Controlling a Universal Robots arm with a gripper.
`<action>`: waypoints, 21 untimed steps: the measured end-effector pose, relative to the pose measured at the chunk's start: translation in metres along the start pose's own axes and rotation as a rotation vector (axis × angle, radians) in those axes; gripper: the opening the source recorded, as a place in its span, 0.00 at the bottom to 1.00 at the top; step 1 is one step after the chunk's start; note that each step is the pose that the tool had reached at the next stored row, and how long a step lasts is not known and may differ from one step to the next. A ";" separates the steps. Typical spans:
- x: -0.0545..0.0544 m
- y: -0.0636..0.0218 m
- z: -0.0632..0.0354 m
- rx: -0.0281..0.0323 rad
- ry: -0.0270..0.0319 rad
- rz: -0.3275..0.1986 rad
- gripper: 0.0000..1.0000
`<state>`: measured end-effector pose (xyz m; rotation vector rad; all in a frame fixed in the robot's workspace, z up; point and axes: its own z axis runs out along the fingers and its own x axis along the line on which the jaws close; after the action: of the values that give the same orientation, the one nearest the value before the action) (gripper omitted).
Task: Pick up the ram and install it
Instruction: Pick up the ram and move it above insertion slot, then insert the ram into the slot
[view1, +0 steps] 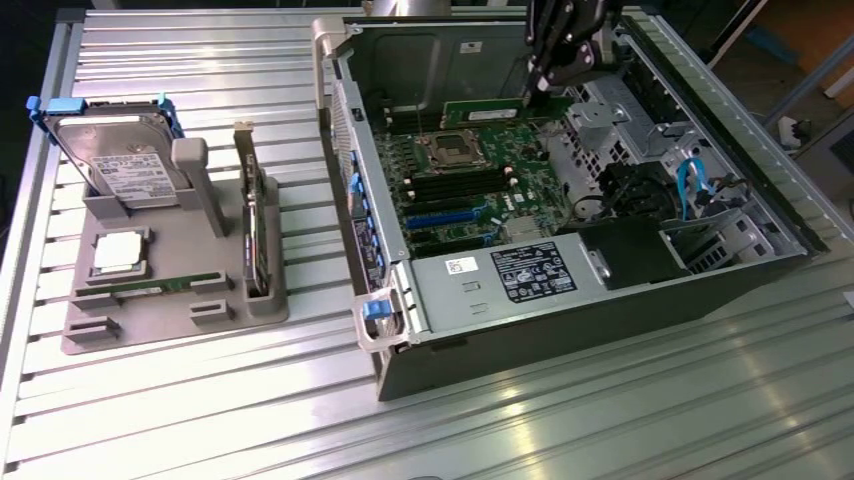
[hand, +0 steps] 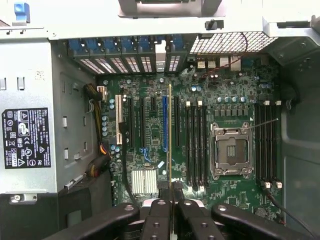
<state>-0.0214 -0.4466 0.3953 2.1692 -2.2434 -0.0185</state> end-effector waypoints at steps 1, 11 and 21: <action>-0.001 0.0000 0.0002 0.0000 0.0000 0.000 0.12; -0.017 0.0006 0.0019 0.0000 0.0000 0.000 0.12; -0.023 0.0007 0.0026 0.0000 0.0000 0.000 0.12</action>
<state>-0.0214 -0.4232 0.3926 2.1691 -2.2434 -0.0184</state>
